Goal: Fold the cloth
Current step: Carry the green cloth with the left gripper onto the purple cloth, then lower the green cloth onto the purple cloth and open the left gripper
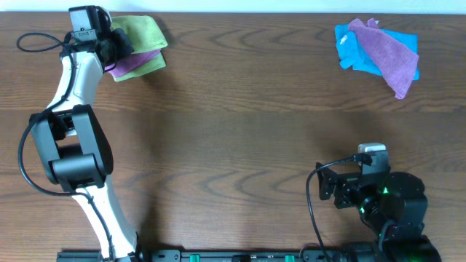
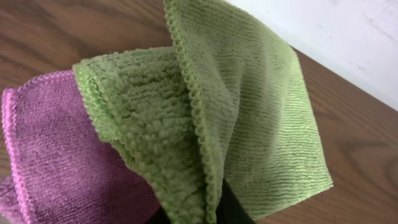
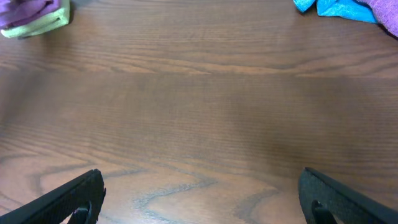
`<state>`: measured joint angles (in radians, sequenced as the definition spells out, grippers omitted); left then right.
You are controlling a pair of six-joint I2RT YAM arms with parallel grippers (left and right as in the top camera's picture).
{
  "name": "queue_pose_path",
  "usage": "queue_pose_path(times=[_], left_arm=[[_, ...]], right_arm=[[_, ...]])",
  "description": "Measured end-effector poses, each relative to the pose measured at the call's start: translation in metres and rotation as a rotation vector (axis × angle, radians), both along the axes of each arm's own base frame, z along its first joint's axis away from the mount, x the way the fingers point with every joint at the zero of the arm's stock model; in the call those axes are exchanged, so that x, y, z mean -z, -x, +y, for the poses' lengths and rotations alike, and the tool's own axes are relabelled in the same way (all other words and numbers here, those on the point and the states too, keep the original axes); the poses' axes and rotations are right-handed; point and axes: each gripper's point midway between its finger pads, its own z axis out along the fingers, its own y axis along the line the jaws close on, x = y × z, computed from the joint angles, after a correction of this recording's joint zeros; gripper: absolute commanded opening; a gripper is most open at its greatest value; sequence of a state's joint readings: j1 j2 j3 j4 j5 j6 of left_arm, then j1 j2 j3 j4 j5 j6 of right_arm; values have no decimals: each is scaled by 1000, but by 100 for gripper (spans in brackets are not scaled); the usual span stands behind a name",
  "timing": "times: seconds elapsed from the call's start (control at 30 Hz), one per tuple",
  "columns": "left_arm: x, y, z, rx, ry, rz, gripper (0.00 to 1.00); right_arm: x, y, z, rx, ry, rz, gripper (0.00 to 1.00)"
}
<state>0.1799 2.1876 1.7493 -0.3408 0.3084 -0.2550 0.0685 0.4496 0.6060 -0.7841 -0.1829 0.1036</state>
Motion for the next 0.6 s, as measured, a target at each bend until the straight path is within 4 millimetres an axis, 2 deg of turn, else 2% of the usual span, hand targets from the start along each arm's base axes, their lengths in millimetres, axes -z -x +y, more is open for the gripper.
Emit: queue_pose_path(times=[0.2,0.6], left_arm=[[7,8,1,16,-17,41,13],[13,16,17,-14,-71,79,26]], right_arm=[[0,0,0,0,0,0,99],[0,0,0,0,0,0,99]])
